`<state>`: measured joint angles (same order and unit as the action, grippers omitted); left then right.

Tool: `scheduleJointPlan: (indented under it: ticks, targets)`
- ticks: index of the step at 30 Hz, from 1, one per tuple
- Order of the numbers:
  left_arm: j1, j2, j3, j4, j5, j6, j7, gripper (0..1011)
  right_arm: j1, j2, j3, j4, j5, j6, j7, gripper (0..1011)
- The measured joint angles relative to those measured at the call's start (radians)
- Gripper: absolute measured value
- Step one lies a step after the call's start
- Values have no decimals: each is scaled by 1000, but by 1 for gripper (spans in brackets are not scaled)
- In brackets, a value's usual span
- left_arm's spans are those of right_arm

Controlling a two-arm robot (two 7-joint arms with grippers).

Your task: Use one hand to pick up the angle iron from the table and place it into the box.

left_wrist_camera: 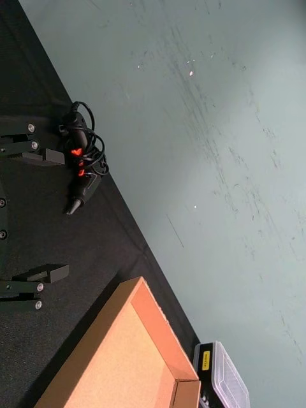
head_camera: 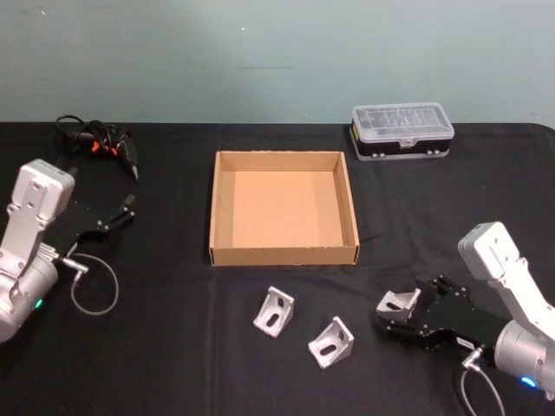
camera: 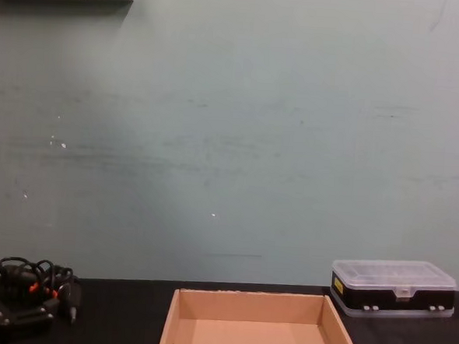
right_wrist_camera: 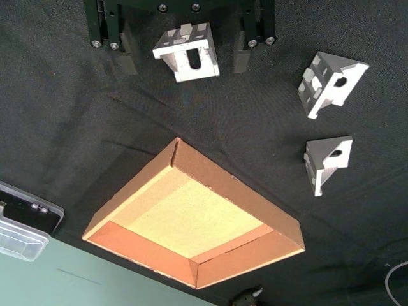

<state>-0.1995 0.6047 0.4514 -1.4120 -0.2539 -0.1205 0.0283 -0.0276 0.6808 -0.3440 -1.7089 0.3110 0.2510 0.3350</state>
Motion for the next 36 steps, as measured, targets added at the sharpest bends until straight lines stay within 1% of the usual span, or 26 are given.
scheduleJointPlan:
  ticks: [1,6,8,10,11,13,14,16,18,22,32,36]
  targets:
    - [0,0,0,0,0,0,0,1011,0,0,0,0,0,0,0,964]
    - [0,0,0,0,0,0,0,1011,0,1,-1,-1,0,-1,0,840]
    - [0,0,0,0,0,0,0,1011,0,1,-1,-1,0,-1,0,769]
    - [0,0,0,0,0,0,0,1012,0,1,-1,-1,0,-1,0,735]
    - [0,0,0,0,0,0,0,1011,0,1,-1,-1,0,-1,0,681]
    - [0,0,0,0,0,0,0,1011,0,2,-1,-1,0,-1,0,633]
    - [0,0,0,0,0,0,0,1011,0,2,-1,-1,0,-1,0,575]
    - [0,0,0,0,0,0,0,1011,0,2,-1,-2,0,-1,0,538]
    - [0,0,0,0,0,0,0,1011,0,2,-1,-2,0,-2,0,468]
    - [0,0,0,0,0,0,0,1011,0,2,-1,-2,0,-2,-1,453]
    - [0,0,0,0,0,0,0,1011,0,3,-1,-2,0,-2,-1,456]
    - [0,0,0,0,0,0,0,1011,-8,-5,12,-5,-7,-15,-1,456]
